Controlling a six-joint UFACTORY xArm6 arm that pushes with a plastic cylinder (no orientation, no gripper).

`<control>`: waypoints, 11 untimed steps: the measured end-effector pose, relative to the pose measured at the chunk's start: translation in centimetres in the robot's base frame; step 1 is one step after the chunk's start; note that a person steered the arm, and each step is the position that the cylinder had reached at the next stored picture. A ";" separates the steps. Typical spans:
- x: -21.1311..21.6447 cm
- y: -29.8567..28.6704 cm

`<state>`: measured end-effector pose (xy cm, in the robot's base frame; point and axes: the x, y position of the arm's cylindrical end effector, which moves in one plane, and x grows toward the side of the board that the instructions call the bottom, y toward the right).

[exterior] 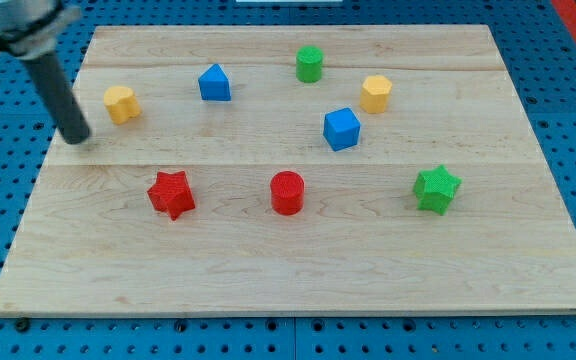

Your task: Move the yellow heart closer to green circle

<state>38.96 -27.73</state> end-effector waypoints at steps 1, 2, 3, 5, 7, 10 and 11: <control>-2.1 3.3; -2.1 10.7; -4.2 7.9; -4.2 12.2; 2.9 13.1; 2.1 19.3; 1.3 17.6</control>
